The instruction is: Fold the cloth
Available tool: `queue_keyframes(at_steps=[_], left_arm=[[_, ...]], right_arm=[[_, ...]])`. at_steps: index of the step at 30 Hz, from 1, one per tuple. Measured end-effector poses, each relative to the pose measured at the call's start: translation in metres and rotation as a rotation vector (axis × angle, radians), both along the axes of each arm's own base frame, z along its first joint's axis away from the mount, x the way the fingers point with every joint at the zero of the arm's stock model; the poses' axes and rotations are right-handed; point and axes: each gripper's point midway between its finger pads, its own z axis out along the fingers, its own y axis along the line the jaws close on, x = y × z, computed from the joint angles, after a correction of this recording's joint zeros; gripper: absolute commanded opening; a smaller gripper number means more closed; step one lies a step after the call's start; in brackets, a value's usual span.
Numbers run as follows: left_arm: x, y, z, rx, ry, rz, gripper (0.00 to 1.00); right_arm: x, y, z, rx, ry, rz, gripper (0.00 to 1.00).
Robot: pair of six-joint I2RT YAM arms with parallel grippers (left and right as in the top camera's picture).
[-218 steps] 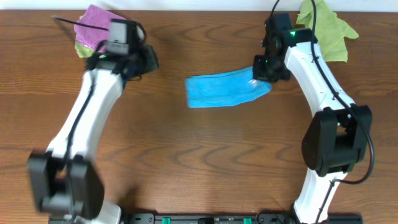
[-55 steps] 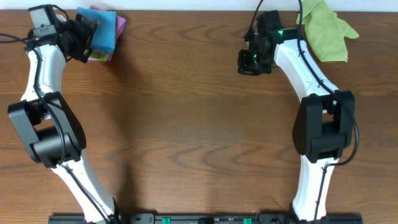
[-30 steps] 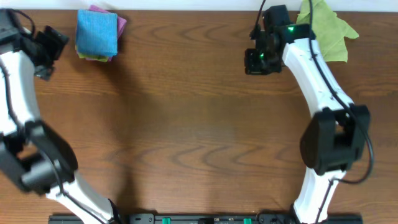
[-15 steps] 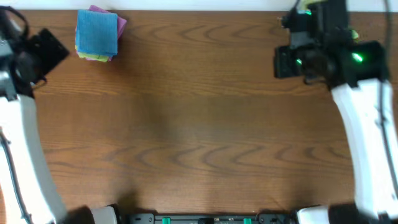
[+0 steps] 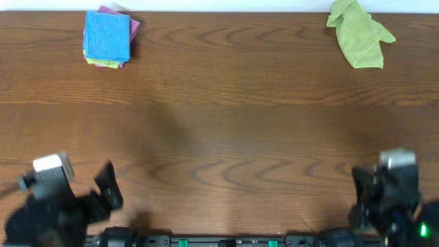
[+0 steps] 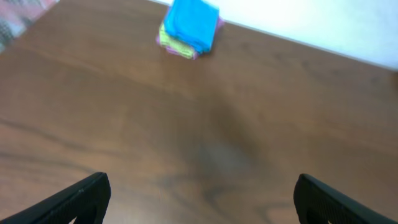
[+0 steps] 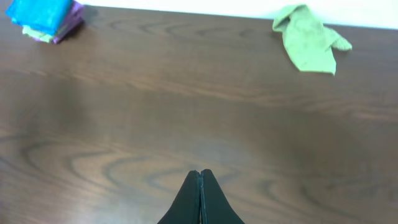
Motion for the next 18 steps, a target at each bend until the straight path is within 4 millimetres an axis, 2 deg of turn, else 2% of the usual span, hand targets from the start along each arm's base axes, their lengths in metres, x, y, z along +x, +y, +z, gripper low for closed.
queue_keyframes(at_steps=[1, 3, 6, 12, 18], left_arm=[[-0.011, -0.001, -0.013, -0.005, 0.003, -0.008, 0.95], [-0.022, -0.003, -0.02, -0.017, -0.026, -0.023, 0.95], [-0.03, -0.004, -0.017, -0.024, -0.072, -0.031, 0.95], [-0.04, -0.006, -0.032, -0.029, -0.005, -0.043, 0.95], [-0.041, -0.006, -0.033, -0.03, -0.002, -0.044, 0.95]], right_arm=[[-0.009, -0.002, -0.01, 0.0, -0.004, 0.0, 0.24], [-0.02, -0.004, -0.018, 0.001, -0.021, -0.001, 0.99], [-0.027, -0.005, -0.018, 0.005, -0.05, -0.001, 0.99], [-0.033, -0.007, -0.027, -0.006, -0.008, 0.001, 0.99], [-0.038, -0.007, -0.034, -0.012, 0.025, 0.001, 0.99]])
